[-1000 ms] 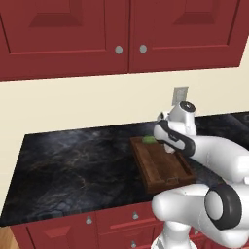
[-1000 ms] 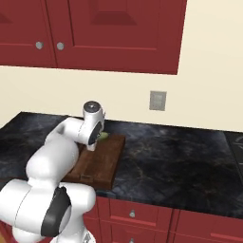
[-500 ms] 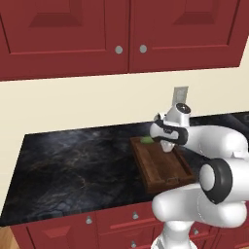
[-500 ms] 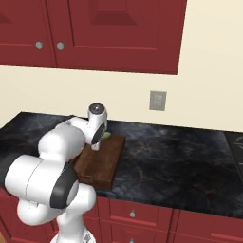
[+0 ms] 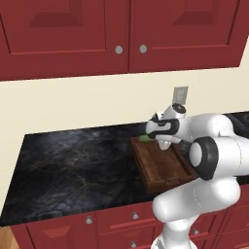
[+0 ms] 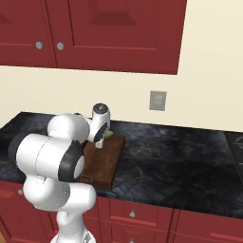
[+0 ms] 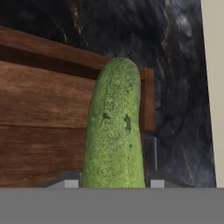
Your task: Place the two vegetables and bowl onto the tray for setting up a vegetable dip station.
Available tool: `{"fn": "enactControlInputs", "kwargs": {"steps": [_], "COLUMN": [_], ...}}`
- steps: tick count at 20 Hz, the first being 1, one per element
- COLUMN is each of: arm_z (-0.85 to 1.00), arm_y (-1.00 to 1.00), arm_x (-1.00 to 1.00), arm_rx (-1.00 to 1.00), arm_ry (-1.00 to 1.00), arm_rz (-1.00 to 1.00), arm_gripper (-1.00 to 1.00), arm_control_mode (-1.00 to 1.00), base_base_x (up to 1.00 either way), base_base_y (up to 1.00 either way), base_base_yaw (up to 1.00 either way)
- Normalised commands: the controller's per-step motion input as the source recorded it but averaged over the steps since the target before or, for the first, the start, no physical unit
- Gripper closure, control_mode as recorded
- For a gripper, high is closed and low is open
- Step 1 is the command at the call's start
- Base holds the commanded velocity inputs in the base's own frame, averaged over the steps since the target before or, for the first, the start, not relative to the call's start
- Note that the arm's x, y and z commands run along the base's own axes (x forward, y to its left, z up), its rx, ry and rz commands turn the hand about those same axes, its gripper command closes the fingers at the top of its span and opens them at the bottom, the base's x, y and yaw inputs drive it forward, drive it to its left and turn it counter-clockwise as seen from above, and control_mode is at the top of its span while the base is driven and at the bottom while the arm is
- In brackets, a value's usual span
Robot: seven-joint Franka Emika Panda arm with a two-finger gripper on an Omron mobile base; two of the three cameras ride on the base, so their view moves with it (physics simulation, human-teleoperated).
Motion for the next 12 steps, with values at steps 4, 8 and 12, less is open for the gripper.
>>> {"fn": "enactControlInputs", "kwargs": {"steps": [4,8,12], "arm_z": [-0.09,-0.11,-0.2], "arm_y": [-0.09,-0.01,0.0], "arm_x": [0.19,0.04,0.0], "arm_rx": [0.0,0.0,0.0], "arm_ry": [0.0,0.0,0.0], "arm_rz": [0.0,0.0,0.0], "arm_gripper": [1.0,1.0,1.0], "arm_control_mode": [-1.0,-1.0,-1.0], "base_base_x": [0.0,0.0,0.0], "base_base_y": [0.0,0.0,0.0], "base_base_yaw": [0.0,0.0,0.0]}}
